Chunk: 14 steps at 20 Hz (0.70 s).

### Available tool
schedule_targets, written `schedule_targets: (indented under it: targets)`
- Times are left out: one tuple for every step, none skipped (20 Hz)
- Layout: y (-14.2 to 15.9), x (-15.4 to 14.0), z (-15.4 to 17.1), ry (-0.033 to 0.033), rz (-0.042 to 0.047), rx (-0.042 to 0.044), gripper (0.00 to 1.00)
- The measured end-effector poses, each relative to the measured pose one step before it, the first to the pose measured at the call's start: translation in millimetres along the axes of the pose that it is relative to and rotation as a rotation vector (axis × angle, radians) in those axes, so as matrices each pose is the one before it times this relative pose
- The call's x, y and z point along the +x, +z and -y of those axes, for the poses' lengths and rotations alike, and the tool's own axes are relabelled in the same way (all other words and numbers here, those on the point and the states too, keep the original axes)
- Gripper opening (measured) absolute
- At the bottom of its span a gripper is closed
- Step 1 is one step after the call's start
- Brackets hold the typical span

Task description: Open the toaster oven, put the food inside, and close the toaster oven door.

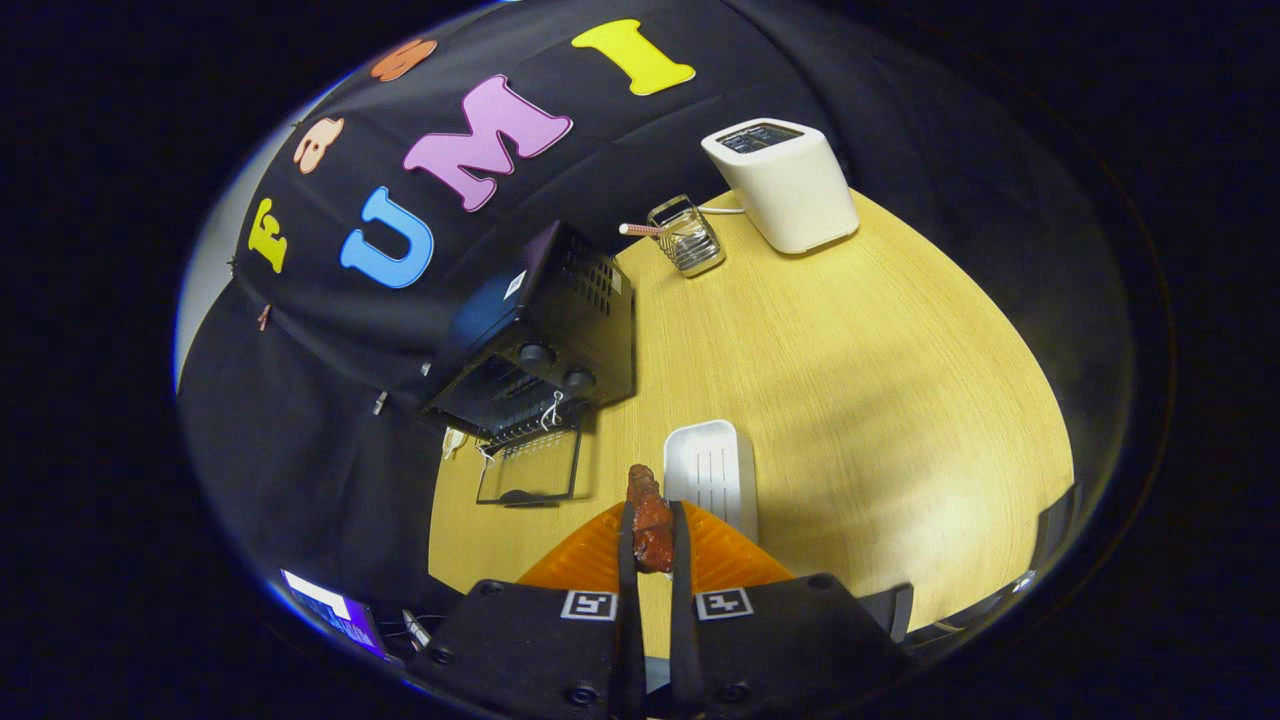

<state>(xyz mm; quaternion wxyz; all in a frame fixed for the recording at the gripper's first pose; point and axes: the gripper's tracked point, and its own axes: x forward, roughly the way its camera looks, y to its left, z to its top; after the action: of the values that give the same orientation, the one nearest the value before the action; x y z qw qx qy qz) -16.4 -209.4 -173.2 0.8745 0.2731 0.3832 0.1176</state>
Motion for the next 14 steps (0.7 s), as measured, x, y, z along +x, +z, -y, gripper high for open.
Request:
schedule_targets:
  targets:
    - [-3.18, -1.66, -9.10, -0.00328, 0.00850, -0.01396, 0.14]
    - [-3.75, -0.55, -9.10, -0.00296, 0.00627, -0.01144, 0.14]
    - [-3.55, -1.39, -10.11, 0.00060, 0.00886, -0.00097, 0.14]
    - [-2.85, 0.17, -10.72, 0.00485, 0.00943, 0.00924, 0.14]
    - [-2.96, -0.94, -9.23, 0.00263, 0.01159, 0.01480, 0.14]
    - [-3.48, 0.86, -9.04, 0.00219, 0.00938, 0.01018, 0.14]
    - [-4.92, 1.12, -8.91, 0.00158, 0.00851, 0.00515, 0.14]
    - [-4.33, 1.91, -8.42, 0.00063, 0.00860, 0.00626, 0.14]
    - [-4.40, 0.13, -9.12, 0.00288, 0.00773, 0.00888, 0.14]
    - [-3.64, 2.07, -9.02, 0.00344, 0.01002, 0.01421, 0.14]
    - [-4.90, 0.76, -8.58, 0.00418, 0.00967, 0.01546, 0.14]
    - [-4.39, 2.57, -7.85, 0.00309, 0.00756, 0.01373, 0.14]
    - [-5.80, 2.76, -8.18, 0.00165, 0.00647, 0.01086, 0.14]
    - [-4.12, 1.83, -7.99, 0.00151, 0.00894, 0.00905, 0.14]
